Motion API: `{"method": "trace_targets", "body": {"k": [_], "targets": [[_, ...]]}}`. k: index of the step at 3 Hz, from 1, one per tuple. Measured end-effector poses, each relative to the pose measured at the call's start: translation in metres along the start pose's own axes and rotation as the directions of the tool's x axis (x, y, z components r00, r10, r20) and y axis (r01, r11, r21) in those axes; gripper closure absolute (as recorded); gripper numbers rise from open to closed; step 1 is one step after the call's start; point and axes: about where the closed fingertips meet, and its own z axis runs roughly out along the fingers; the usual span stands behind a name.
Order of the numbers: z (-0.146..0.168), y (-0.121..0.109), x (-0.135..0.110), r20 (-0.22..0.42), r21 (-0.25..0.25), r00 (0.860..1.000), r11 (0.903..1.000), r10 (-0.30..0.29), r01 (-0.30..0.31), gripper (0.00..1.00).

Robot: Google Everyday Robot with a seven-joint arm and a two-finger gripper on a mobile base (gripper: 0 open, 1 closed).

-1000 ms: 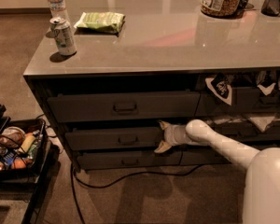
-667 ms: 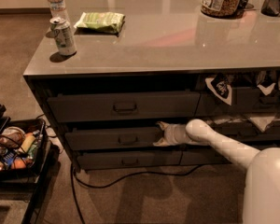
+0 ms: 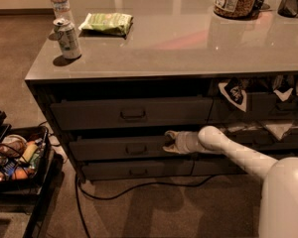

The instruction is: Open middle drawer

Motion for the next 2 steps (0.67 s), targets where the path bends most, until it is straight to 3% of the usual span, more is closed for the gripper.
{"method": "trace_targets", "body": {"k": [1,2], "targets": [[0.0,0.0,0.0,0.0,0.0,1.0,1.0,0.0,0.0,1.0],[-0.0001,0.0,-0.0001,0.0,0.0,1.0,1.0,0.0,0.0,1.0]]}}
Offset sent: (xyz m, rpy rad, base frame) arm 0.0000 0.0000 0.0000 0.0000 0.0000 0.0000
